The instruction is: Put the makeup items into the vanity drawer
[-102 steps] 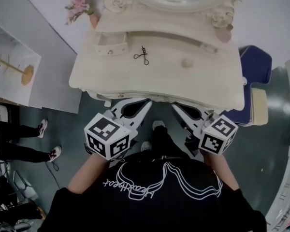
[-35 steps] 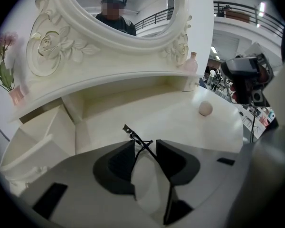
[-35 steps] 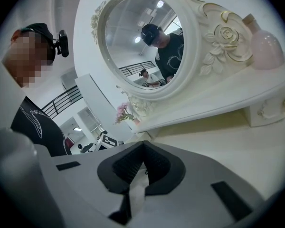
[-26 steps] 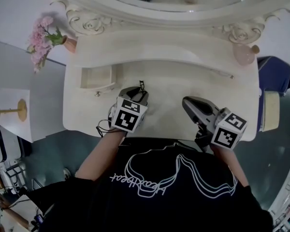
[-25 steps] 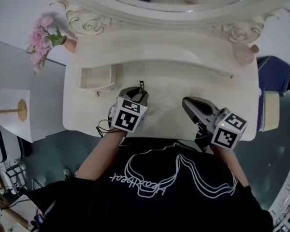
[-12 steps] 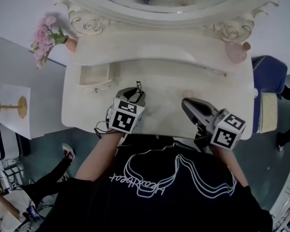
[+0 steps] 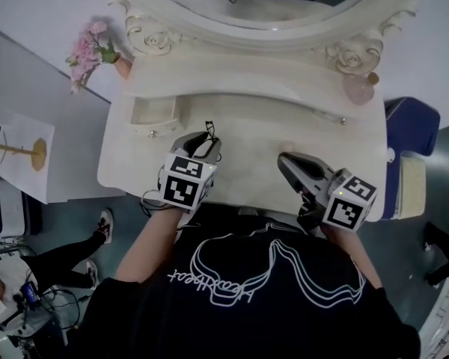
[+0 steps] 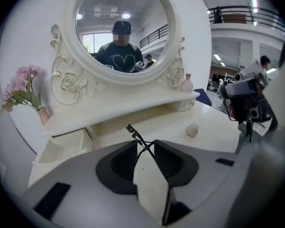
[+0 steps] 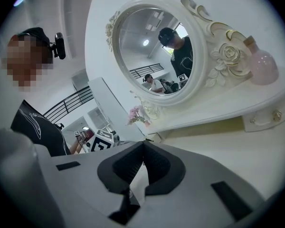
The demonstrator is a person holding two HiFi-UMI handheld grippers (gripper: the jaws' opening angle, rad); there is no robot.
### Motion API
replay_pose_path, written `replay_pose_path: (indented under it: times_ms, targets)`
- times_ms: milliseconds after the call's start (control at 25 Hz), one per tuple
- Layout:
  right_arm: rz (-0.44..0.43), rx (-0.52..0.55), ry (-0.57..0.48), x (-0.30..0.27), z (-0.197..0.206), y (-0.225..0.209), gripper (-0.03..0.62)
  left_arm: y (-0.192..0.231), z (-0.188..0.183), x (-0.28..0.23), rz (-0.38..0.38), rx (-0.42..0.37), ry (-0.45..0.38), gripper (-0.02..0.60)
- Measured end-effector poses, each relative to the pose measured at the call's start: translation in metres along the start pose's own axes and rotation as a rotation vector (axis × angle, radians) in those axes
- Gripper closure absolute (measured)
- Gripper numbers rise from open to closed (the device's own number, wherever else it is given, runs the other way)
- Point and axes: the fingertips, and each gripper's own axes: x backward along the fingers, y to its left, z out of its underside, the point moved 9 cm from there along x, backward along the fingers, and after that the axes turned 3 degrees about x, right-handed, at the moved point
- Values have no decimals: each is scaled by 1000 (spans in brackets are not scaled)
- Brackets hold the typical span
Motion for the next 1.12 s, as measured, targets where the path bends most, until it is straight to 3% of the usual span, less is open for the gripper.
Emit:
replay_pose_path:
  times_ms: [280, 520, 880, 1120]
  targets:
    - [-17, 18, -9, -10, -3, 10, 591, 20, -21, 28, -42, -11, -85, 468]
    - [7, 7, -18, -31, -6, 20, 591, 60, -31, 39, -56, -31, -98, 468]
    - [53, -41, -14, -77, -7, 40, 591, 122, -32, 44, -14, -85, -38, 468]
    - [89, -66, -2, -99, 0, 46, 591, 160, -28, 40, 13, -176, 1, 468]
